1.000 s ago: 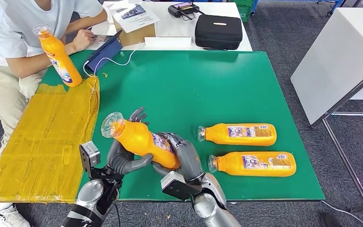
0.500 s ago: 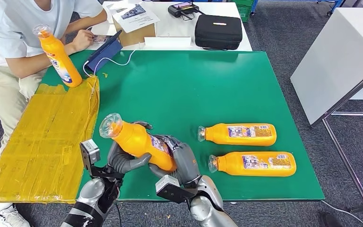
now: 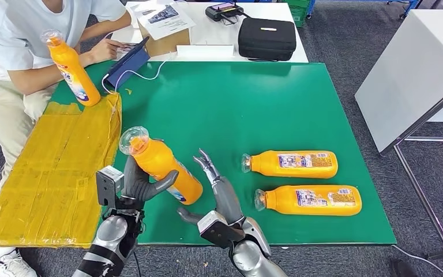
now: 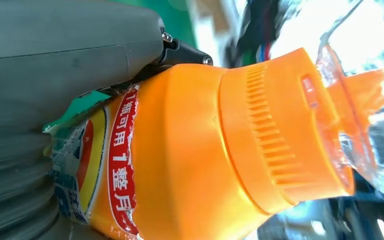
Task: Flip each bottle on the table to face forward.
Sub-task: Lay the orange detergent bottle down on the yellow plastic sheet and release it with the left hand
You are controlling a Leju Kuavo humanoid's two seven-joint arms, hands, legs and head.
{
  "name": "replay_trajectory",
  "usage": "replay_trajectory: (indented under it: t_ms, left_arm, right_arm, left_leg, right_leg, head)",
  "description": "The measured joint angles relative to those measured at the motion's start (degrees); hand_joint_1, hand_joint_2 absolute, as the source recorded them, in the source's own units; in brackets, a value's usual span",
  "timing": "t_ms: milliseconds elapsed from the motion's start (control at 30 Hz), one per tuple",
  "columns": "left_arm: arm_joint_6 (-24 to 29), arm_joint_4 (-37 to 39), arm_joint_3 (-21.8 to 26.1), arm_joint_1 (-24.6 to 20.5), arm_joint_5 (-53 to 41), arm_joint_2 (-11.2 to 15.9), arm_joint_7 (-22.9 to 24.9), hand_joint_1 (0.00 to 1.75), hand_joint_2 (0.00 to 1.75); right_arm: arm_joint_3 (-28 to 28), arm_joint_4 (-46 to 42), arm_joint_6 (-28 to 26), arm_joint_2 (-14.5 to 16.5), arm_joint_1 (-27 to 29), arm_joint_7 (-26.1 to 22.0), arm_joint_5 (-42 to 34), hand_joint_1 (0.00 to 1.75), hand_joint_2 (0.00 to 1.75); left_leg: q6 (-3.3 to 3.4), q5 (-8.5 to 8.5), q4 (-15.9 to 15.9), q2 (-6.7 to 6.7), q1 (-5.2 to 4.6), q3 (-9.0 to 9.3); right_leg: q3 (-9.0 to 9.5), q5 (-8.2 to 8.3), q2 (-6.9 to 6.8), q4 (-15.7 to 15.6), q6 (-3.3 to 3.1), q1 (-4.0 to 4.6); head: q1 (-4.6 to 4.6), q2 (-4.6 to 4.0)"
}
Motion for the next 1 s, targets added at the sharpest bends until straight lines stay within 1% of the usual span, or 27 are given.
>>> replay_trajectory:
  t_ms: [133, 233, 300, 367, 400, 467, 500, 567, 600, 667, 733, 767, 800, 833, 900, 933, 1000]
  left_arm:
    - [13.2, -1.0, 1.1, 0.0, -11.7, 0.3, -1.1, 1.75, 1.75]
    - [17.9, -1.4, 1.7, -0.1, -15.9, 0.6, -1.0, 1.75, 1.75]
    - [23.4, -1.4, 2.1, -0.3, -23.2, 0.8, 0.4, 1.75, 1.75]
    - [29.4, -1.3, 3.1, -0.7, -36.5, 0.9, 2.4, 1.75, 1.75]
    - [31.1, -1.3, 4.1, -0.9, -44.0, 0.9, 3.2, 1.75, 1.75]
    - [32.4, -1.3, 7.3, -1.3, -59.8, 0.6, 4.8, 1.75, 1.75]
    - [32.5, -1.4, 8.8, -1.4, -66.7, 0.4, 6.4, 1.75, 1.75]
    - [32.5, -1.5, 10.4, -1.8, -77.4, 1.1, 12.3, 1.75, 1.75]
    - [32.5, -1.5, 10.1, -2.2, -80.4, 2.2, 16.7, 1.75, 1.75]
    - [32.5, -1.0, 6.8, -3.6, -82.8, 5.7, 28.1, 1.75, 1.75]
    - [32.5, 0.1, 1.2, -5.8, -83.3, 9.7, 39.1, 1.75, 1.75]
    - [32.5, 1.0, -1.9, -7.0, -83.4, 11.4, 42.8, 1.75, 1.75]
    - [32.5, 2.0, -4.9, -8.0, -83.5, 12.8, 45.3, 1.75, 1.75]
    - [32.5, 3.1, -7.9, -8.9, -83.5, 14.0, 46.9, 1.75, 1.75]
    - [32.5, 5.1, -12.6, -10.2, -83.7, 15.7, 48.2, 1.75, 1.75]
    - [32.5, 6.0, -14.3, -10.6, -83.7, 16.4, 48.1, 1.75, 1.75]
    - [32.5, 8.1, -16.3, -11.5, -83.7, 16.9, 47.0, 1.75, 1.75]
  right_arm:
    - [-1.4, -5.0, 1.3, -0.4, 1.8, -0.8, -3.2, 0.00, 1.75]
    - [-2.3, -8.2, 2.0, -0.8, 2.9, -1.2, -4.4, 0.00, 1.75]
    - [-3.0, -9.9, 2.6, -1.0, 3.5, -1.9, -6.0, 0.00, 1.75]
    - [-4.0, -11.8, 2.8, -1.2, 4.1, -2.6, -7.9, 0.00, 1.75]
    - [-4.5, -12.7, 2.9, -1.3, 4.4, -2.8, -8.8, 0.00, 1.75]
    - [-5.8, -14.6, 3.1, -1.6, 4.8, -3.0, -10.5, 0.00, 1.75]
    - [-6.4, -15.5, 3.1, -1.7, 5.0, -3.1, -11.2, 0.00, 1.75]
    - [-7.5, -16.9, 3.3, -1.9, 5.1, -3.3, -12.3, 0.00, 1.75]
    - [-7.9, -17.5, 3.3, -2.0, 5.1, -3.3, -12.7, 0.00, 1.75]
    - [-8.6, -18.6, 3.4, -2.2, 5.1, -3.4, -13.3, 0.00, 1.75]
    - [-9.1, -19.4, 3.6, -2.4, 5.1, -3.4, -13.7, 0.00, 1.75]
    - [-9.3, -19.8, 3.7, -2.5, 5.1, -3.5, -13.8, 0.00, 1.75]
    - [-9.5, -20.1, 3.7, -2.5, 5.0, -3.5, -13.9, 0.00, 1.75]
    - [-9.7, -20.3, 3.7, -2.5, 4.9, -3.5, -14.0, 0.00, 1.75]
    - [-9.9, -20.7, 3.7, -2.5, 4.7, -3.5, -14.0, 0.00, 1.75]
    - [-10.0, -20.8, 3.7, -2.5, 4.7, -3.5, -14.0, 0.00, 1.75]
    - [-10.0, -20.9, 3.7, -2.5, 4.6, -3.5, -14.2, 0.00, 1.75]
  left_leg:
    - [0.00, 0.00, 0.0, 0.02, 0.00, 0.00]
    - [0.00, 0.00, 0.0, 0.02, 0.00, 0.00]
    - [0.00, 0.00, 0.0, 0.02, 0.00, 0.00]
    - [0.00, 0.00, 0.0, 0.02, 0.00, 0.00]
    - [0.00, 0.00, 0.0, 0.01, 0.00, 0.01]
    - [0.00, 0.00, 0.0, 0.04, 0.00, 0.01]
    - [0.00, 0.00, 0.0, 0.06, 0.00, 0.02]
    - [0.00, 0.00, 0.0, 0.09, 0.00, 0.02]
    - [-0.01, 0.01, 0.0, 0.11, 0.00, 0.02]
    - [-0.02, 0.02, 0.0, 0.15, 0.03, 0.02]
    - [-0.03, 0.03, 0.0, 0.12, 0.04, 0.01]
    - [-0.03, 0.04, 0.0, 0.09, 0.04, 0.01]
    - [-0.03, 0.05, 0.0, 0.05, 0.05, 0.01]
    - [-0.03, 0.06, 0.0, 0.04, 0.05, 0.00]
    - [-0.02, 0.05, 0.0, 0.06, 0.05, -0.01]
    - [-0.02, 0.04, 0.0, 0.08, 0.03, -0.01]
    - [-0.02, 0.03, 0.0, 0.10, 0.00, -0.01]
  right_leg:
    - [0.00, 0.00, 0.01, 0.0, 0.00, 0.00]
    - [-0.01, 0.00, 0.01, 0.0, 0.00, 0.00]
    - [-0.01, 0.00, 0.01, 0.0, 0.00, 0.00]
    - [0.00, 0.00, 0.01, 0.0, 0.00, 0.00]
    - [0.00, 0.00, 0.01, 0.0, 0.00, 0.00]
    - [0.00, 0.01, 0.01, 0.0, 0.00, -0.01]
    - [0.00, 0.02, 0.02, 0.0, 0.00, -0.01]
    - [-0.03, 0.03, 0.03, 0.0, 0.00, 0.00]
    - [-0.07, 0.04, 0.04, 0.0, 0.00, 0.00]
    - [-0.15, 0.04, 0.04, 0.0, -0.01, 0.03]
    - [-0.15, 0.03, 0.03, 0.1, -0.01, 0.05]
    - [-0.11, 0.03, 0.02, 0.1, -0.02, 0.06]
    - [-0.09, 0.01, 0.01, 0.1, -0.03, 0.07]
    - [-0.06, 0.01, 0.00, 0.1, -0.04, 0.07]
    - [-0.06, 0.00, 0.02, 0.1, -0.05, 0.06]
    - [-0.07, 0.01, 0.03, 0.1, -0.05, 0.05]
    - [-0.09, 0.01, 0.04, 0.1, -0.04, 0.01]
  head:
    - [-0.01, 0.00]
    - [0.00, 0.00]
    - [0.00, 0.00]
    - [0.00, 0.00]
    - [0.00, 0.00]
    - [0.01, 0.00]
    - [0.01, 0.00]
    - [0.01, 0.00]
    - [0.02, 0.00]
    - [0.01, 0.00]
    - [-0.02, 0.00]
    - [-0.03, 0.00]
    - [-0.01, 0.00]
    - [0.00, 0.00]
    - [0.02, 0.00]
    - [0.02, 0.00]
    - [0.02, 0.00]
